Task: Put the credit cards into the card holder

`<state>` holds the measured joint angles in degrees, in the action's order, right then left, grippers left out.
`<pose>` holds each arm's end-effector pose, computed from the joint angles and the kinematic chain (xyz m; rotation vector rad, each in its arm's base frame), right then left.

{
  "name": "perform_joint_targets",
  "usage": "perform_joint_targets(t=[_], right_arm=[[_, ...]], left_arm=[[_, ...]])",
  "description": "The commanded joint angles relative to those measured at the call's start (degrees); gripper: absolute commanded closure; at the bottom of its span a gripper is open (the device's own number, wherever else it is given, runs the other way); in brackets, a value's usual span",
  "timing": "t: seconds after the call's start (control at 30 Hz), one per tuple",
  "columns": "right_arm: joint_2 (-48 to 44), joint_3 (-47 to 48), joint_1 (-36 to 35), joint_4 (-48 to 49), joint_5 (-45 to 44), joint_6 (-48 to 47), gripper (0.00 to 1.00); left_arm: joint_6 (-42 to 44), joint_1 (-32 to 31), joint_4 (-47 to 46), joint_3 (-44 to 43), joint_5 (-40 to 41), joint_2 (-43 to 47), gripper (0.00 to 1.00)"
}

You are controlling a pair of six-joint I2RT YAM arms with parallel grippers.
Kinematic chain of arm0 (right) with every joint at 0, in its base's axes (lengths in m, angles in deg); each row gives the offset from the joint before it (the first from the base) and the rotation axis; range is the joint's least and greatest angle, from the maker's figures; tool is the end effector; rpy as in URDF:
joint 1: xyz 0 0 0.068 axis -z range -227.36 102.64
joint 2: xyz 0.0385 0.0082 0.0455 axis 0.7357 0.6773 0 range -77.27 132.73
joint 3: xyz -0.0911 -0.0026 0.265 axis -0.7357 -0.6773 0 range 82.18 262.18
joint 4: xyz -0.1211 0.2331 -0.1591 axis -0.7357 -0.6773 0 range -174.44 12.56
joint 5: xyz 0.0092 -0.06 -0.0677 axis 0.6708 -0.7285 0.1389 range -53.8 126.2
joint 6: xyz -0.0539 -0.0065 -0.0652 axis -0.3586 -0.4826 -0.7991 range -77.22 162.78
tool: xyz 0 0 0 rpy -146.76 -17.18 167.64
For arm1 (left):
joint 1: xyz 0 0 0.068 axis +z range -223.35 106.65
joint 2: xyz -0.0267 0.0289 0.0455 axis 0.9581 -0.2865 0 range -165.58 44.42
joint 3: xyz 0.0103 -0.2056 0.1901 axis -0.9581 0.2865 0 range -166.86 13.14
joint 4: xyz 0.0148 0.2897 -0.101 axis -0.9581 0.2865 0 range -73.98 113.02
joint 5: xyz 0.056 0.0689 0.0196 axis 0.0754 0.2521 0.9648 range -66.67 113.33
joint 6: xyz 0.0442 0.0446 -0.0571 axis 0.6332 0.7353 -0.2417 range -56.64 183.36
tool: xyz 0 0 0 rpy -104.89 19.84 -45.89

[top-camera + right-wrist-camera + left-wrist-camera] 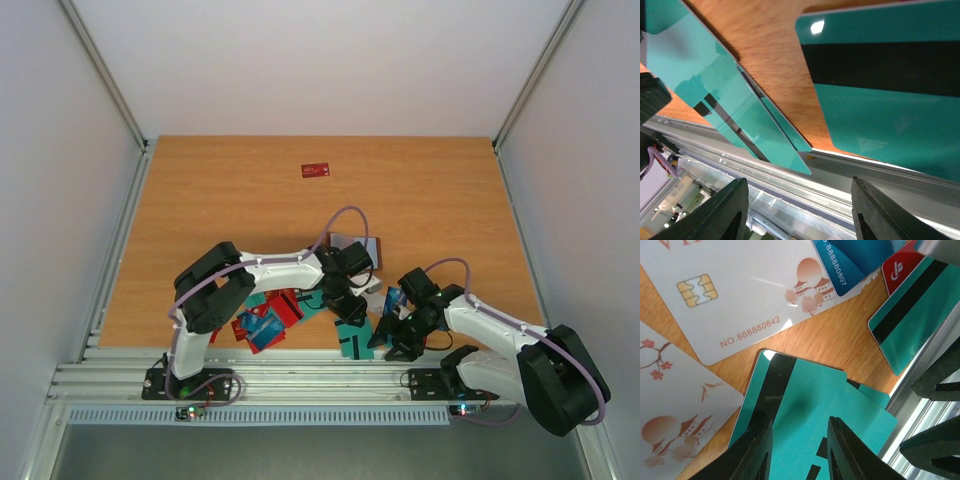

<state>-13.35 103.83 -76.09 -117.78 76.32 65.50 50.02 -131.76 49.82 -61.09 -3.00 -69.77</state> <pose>0.1303 0.1262 0.0747 0.2112 -2.7734 -0.9925 0.1992 -0.3871 0.0837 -1.2377 -2.7227 0.8164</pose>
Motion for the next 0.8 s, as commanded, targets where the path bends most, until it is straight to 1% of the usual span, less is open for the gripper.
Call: perform_joint_targets(t=[0.0,0.2,0.37,0.5,0.77], right_arm=[[0.7,-1.6,-0.6,2.0,2.0,1.0,0.42],[1.7,-4.5,-0.7,8.9,4.7,1.7,0.43],[3.1,-6.2,-0.7,12.9,5.0,2.2,0.47],[4.4,-6.8,-0.6,15.4,5.4,2.2,0.5],[7.2,-7.2,-0.7,16.4,6.0,1.0,0.51]], left_arm=[[-0.5,-0.6,4.4,-1.9,2.2,1.6,0.67],[-1.2,-0.5,6.2,-2.9,1.3,5.9,0.68],[-3.0,-0.6,3.5,0.0,-3.2,7.8,0.69],[-3.4,-0.7,1.4,1.3,-7.9,5.8,0.7],[-4.6,-1.4,-0.5,3.0,-9.2,1.8,0.75]])
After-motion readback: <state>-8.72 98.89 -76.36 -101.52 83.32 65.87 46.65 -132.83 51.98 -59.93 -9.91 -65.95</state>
